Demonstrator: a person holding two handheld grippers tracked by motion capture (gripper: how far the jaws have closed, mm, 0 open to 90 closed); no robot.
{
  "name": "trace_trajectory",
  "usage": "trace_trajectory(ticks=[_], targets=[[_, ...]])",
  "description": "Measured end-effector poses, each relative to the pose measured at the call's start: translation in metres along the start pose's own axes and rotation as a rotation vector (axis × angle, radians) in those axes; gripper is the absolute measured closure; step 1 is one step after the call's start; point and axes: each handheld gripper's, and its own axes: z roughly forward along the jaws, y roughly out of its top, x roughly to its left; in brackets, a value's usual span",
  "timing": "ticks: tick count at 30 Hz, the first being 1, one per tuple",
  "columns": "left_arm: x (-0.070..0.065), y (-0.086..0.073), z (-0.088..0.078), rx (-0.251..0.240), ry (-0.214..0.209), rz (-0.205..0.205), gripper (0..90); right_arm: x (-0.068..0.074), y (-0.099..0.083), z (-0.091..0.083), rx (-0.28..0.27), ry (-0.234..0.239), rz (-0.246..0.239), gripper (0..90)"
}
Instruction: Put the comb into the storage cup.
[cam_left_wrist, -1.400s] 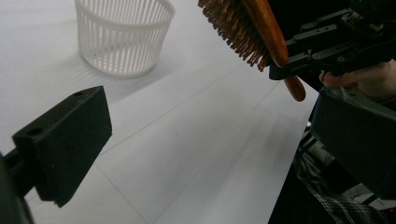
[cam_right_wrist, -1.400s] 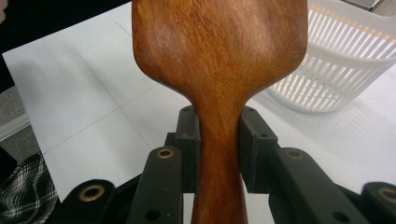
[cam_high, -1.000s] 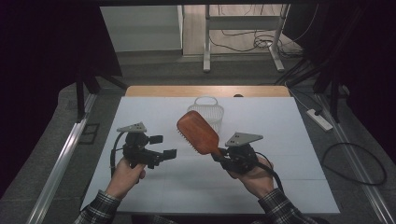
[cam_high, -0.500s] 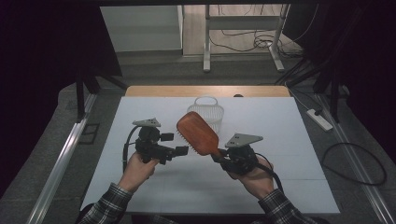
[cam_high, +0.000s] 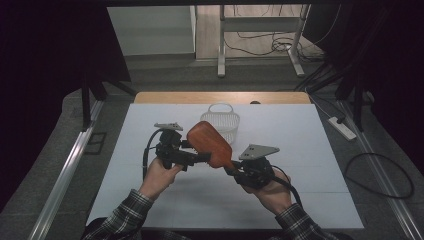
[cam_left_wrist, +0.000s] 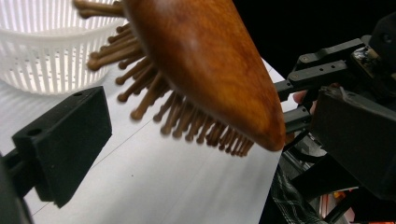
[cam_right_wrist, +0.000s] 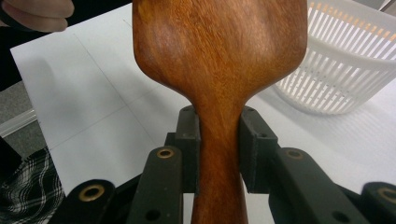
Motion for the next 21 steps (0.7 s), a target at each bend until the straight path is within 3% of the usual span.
trace_trajectory(ticks=[13,18,21], targets=[[0.002,0.007,0.015,0.021,-0.017,-0.019,0.3,0.004,0.000,0.001,-0.007,0.000,-0.020,71.8],[0.002,0.007,0.016,0.021,-0.033,-0.025,8.4,0.006,-0.001,0.003,-0.006,-0.001,-0.030,71.8],[0.004,0.007,0.014,0.021,-0.055,-0.037,18.0,0.006,-0.001,0.003,-0.007,0.000,-0.031,71.8]])
